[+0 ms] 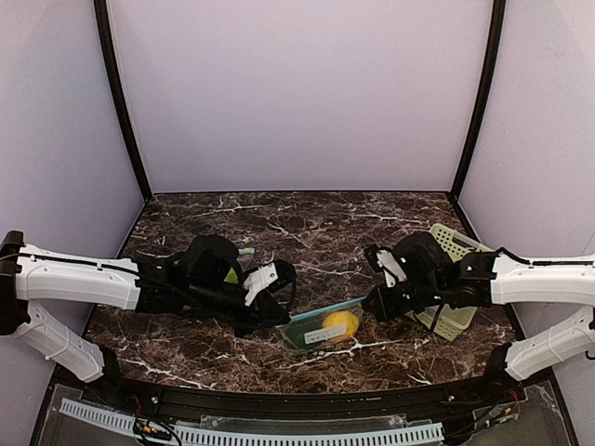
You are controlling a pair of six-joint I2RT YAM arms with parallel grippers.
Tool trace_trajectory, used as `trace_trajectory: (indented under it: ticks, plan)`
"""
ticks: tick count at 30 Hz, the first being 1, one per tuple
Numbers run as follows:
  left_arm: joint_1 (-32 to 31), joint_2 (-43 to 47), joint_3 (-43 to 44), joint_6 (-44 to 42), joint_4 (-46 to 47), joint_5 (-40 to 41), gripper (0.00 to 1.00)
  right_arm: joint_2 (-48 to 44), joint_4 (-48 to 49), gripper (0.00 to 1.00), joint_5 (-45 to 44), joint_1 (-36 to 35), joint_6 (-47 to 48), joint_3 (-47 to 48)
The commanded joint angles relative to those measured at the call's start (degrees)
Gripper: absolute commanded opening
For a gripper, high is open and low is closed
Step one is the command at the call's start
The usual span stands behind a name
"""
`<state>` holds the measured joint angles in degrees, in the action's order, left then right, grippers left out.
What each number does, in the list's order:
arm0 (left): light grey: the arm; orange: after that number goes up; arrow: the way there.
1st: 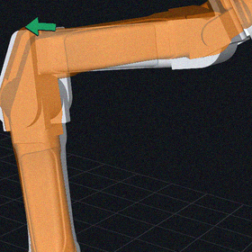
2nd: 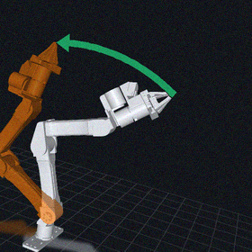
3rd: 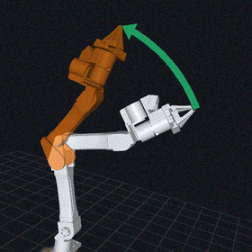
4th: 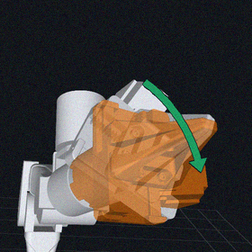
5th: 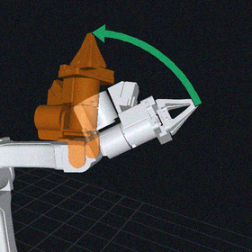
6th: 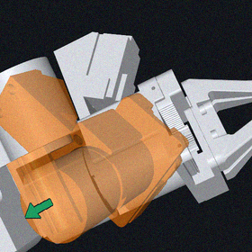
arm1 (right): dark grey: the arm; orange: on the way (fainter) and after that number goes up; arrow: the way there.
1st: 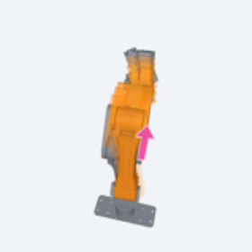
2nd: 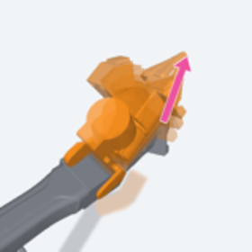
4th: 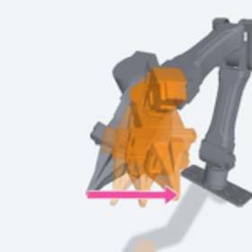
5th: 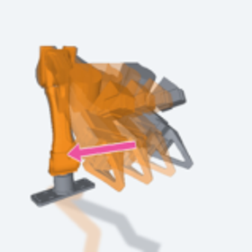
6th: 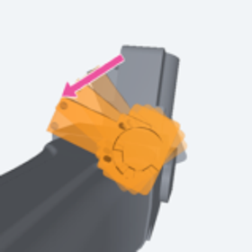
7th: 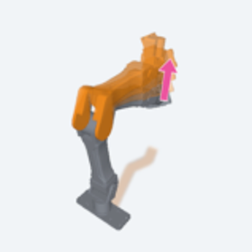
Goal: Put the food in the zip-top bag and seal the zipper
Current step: Zip the zipper of the food storage bag.
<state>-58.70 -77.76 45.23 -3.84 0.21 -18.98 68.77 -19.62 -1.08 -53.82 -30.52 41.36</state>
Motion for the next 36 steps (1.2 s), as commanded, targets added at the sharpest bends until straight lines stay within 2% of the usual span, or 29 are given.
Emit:
trace_trajectory:
  ticks: [1,11,20,29,31,33,35,36]
  plan:
    - [0.68,2.90,-2.13,0.23,-10.20,-0.85,0.01,-1.15,-9.89,0.00,-10.30,4.09,-0.77,-1.81]
    - [1.02,2.97,-1.21,-0.41,-12.02,0.18,0.01,-2.66,-10.78,0.00,-9.54,5.30,0.20,-2.18]
    - [1.32,2.04,-1.81,3.22,-7.86,-1.93,0.01,-1.22,-5.26,0.00,3.72,5.22,6.81,-1.55]
    - [4.10,-3.37,-0.49,9.83,-3.50,-1.67,0.01,4.66,-1.36,0.01,7.34,5.13,6.26,2.22]
    - [4.84,-4.27,-0.08,10.51,-3.24,-0.50,0.01,5.88,-1.36,0.05,6.20,5.13,5.50,3.25]
    - [5.53,-4.59,0.01,11.38,-2.44,0.41,0.04,6.65,-1.09,0.14,5.41,5.13,4.88,4.05]
    - [6.01,-4.67,0.09,12.11,-1.46,0.40,0.17,7.13,-0.71,0.26,4.98,5.12,4.52,4.69]
    - [6.07,-4.55,0.11,12.37,-0.74,0.29,0.29,7.22,-0.68,0.34,4.81,5.13,4.44,5.03]
